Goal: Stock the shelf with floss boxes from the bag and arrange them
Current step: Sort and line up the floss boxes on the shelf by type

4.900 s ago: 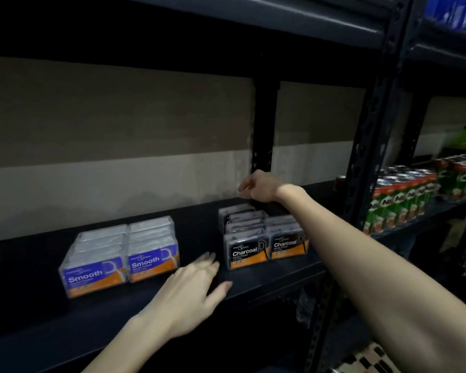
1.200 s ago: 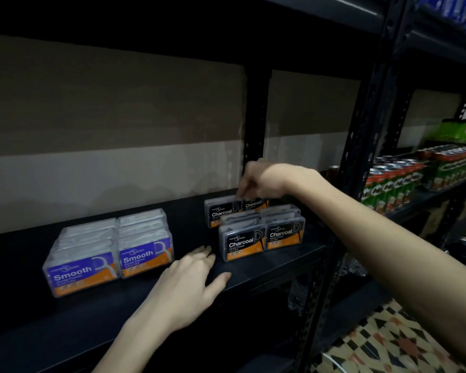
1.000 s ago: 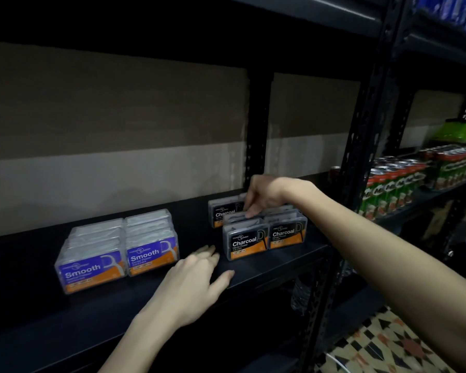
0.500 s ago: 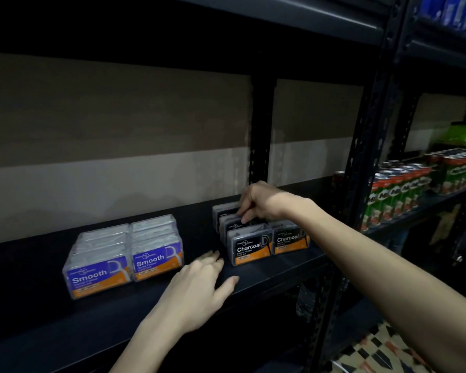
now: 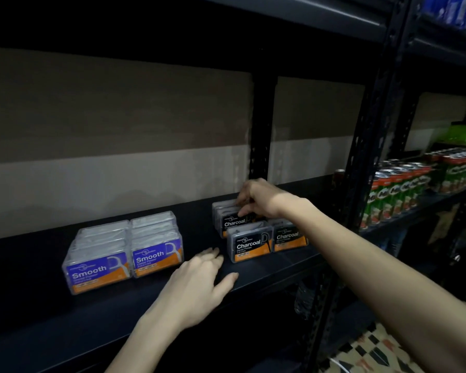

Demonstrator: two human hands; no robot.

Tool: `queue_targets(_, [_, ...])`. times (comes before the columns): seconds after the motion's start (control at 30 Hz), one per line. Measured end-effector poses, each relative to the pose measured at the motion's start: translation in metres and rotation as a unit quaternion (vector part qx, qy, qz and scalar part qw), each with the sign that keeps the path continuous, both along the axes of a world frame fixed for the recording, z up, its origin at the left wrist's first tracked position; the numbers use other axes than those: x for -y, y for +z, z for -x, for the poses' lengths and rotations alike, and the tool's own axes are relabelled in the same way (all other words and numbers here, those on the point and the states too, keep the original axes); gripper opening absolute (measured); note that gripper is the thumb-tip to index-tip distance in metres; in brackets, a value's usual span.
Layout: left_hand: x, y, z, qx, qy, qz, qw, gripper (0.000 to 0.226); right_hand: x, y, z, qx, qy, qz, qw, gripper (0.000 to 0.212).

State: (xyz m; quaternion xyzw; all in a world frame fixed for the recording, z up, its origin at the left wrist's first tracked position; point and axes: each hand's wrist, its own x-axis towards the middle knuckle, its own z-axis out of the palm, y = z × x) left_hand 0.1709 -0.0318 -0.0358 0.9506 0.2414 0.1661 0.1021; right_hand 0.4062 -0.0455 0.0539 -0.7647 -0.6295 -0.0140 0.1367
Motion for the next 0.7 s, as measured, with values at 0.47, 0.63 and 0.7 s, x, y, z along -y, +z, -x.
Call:
queue_targets(0.47, [0.001, 0.001, 0.0, -0.013, 0.006, 0.007, 1.0, 0.065, 0.084, 0.032, 0.019, 0.104, -0.164, 0.217, 0.957, 0.028])
queue_targets(0.63, [0.002, 0.002, 0.0, -0.013, 0.007, 0.007, 1.0, 0.065, 0.084, 0.029, 0.015, 0.079, -0.169, 0.198, 0.962, 0.038])
queue_targets(0.7, [0.001, 0.002, 0.0, -0.013, 0.006, 0.008, 1.0, 0.065, 0.085, 0.03, 0.012, 0.068, -0.17, 0.173, 0.968, 0.042])
